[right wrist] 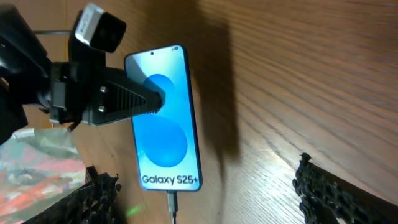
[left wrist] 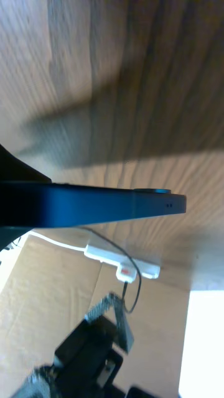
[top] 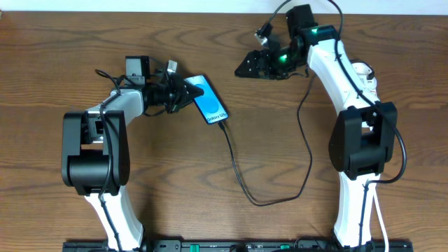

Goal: Plug charger to phone and switch on socket
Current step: 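Lower the phone flat onto the table with the left gripper and release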

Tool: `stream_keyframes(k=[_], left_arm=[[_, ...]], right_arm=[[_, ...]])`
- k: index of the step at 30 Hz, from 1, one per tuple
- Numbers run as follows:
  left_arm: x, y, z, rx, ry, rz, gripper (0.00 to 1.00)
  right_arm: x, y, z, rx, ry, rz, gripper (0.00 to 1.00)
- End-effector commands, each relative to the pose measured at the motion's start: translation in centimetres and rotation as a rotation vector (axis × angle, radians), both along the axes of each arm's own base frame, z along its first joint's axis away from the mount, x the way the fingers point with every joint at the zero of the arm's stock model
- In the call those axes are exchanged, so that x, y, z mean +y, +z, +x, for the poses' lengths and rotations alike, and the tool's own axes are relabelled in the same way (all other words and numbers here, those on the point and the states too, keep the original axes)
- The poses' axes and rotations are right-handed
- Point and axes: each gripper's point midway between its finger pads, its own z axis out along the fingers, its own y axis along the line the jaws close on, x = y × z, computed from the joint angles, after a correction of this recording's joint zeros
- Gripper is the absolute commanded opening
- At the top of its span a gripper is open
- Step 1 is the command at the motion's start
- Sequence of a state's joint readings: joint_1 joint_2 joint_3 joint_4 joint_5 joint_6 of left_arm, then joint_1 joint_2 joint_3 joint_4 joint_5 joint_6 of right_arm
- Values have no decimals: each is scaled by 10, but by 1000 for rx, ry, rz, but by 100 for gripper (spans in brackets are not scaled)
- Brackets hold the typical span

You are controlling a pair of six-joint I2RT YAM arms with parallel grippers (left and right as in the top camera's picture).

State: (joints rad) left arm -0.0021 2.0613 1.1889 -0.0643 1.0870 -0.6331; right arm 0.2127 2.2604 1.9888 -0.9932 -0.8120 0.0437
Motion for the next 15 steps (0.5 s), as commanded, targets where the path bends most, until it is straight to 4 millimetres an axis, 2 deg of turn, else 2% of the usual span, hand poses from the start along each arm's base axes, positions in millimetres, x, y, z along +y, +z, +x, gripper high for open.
stream_keyframes(k=[1,8,12,15], left_arm=[[2,-10,1,-8,-9,16,7],[9,-31,-4,71,33,108,7],[9,-32,-4,74,34,111,7],[15,-42,-8,117,59,166,7]], right_arm=[[-2,-1,1,-2,5,-1,90],[-2,-2,0,0,6,-6,89],[-5,-5,0,4,0,-28,89],[-7,-7,-2,13,-3,-45,89]])
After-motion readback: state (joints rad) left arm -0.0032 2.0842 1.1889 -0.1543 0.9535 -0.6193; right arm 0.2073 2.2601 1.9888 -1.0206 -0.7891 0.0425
